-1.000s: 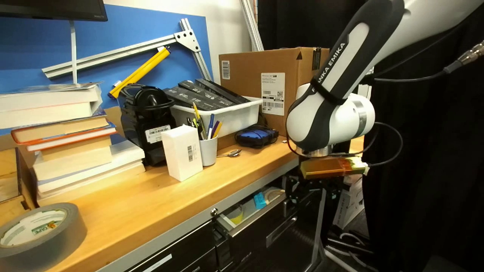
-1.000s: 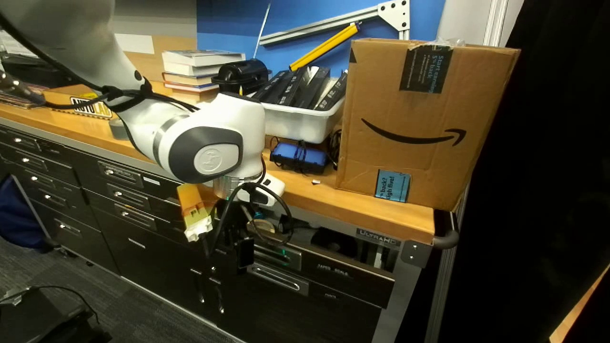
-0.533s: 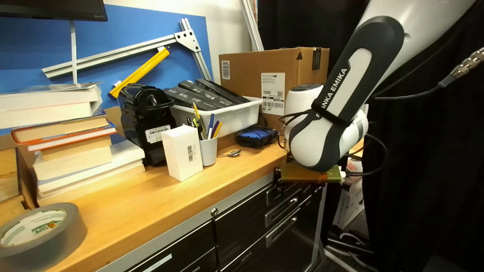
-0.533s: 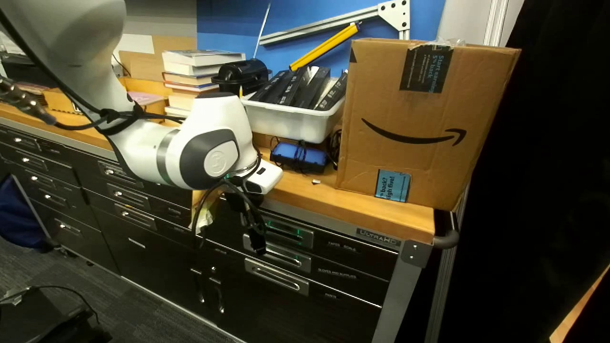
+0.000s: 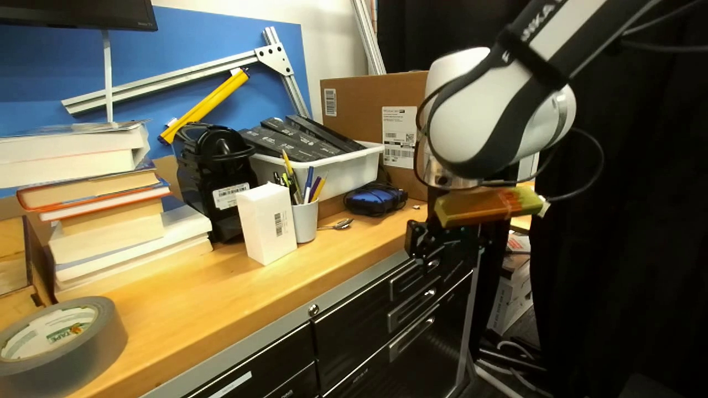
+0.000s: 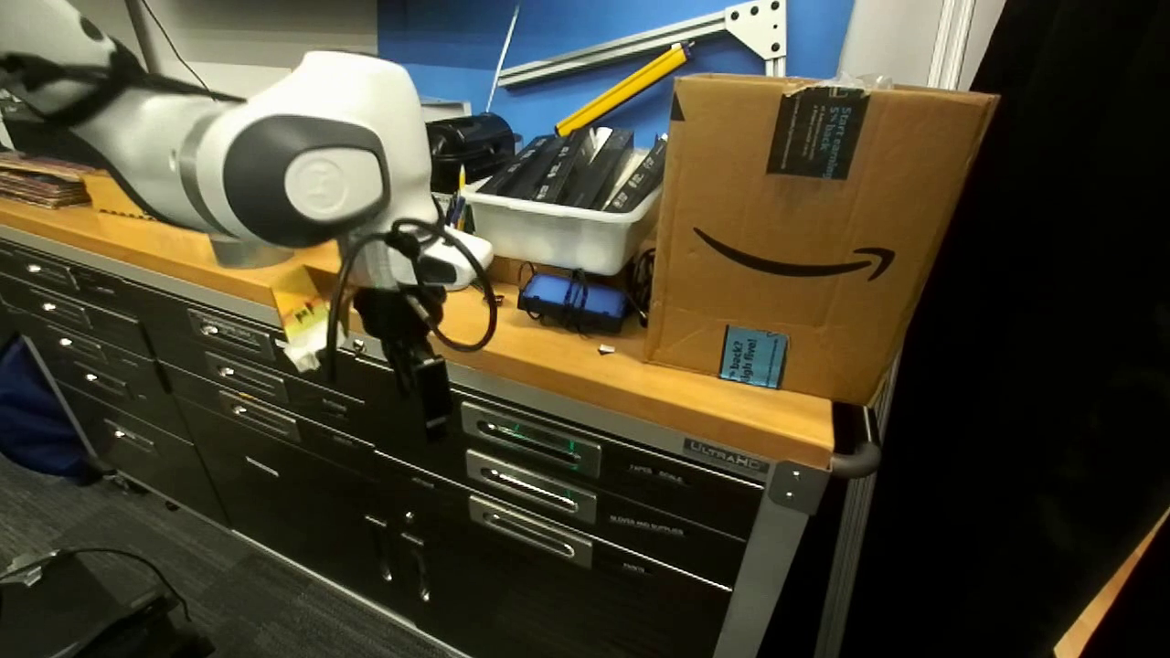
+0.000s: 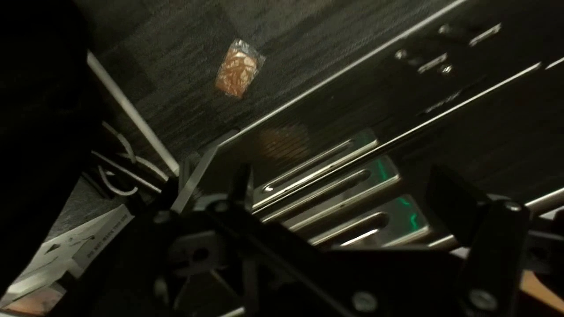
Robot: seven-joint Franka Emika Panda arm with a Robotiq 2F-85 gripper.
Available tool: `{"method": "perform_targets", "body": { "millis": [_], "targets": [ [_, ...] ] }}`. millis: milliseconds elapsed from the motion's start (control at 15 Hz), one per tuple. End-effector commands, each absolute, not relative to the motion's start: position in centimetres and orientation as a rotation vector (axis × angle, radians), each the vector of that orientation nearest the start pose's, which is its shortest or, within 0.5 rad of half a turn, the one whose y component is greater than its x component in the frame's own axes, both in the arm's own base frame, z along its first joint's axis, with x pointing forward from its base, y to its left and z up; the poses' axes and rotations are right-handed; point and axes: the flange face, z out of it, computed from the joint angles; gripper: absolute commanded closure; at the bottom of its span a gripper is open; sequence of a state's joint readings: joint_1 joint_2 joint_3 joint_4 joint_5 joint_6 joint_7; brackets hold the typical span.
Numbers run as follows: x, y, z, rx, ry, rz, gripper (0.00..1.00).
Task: Put the blue lego brick in the open drawer then close the drawer
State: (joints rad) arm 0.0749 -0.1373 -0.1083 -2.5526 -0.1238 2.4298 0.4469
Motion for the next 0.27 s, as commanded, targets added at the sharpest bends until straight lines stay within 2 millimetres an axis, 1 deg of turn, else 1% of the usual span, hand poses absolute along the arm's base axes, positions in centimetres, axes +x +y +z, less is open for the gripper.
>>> {"method": "perform_targets", "body": {
  "millis": [0,67,133,200],
  "targets": [
    [42.6,0.7,39.3,-3.139,0.297,0.064,0.00],
    [42.5,1.8,41.2,-3.133,0.211,0.108,0.00],
    [42.8,0.5,37.8,-3.151,0.358,0.079,0.00],
    [42.6,0.9,39.2,-3.150,0.335,0.072,0.00]
  ]
}}
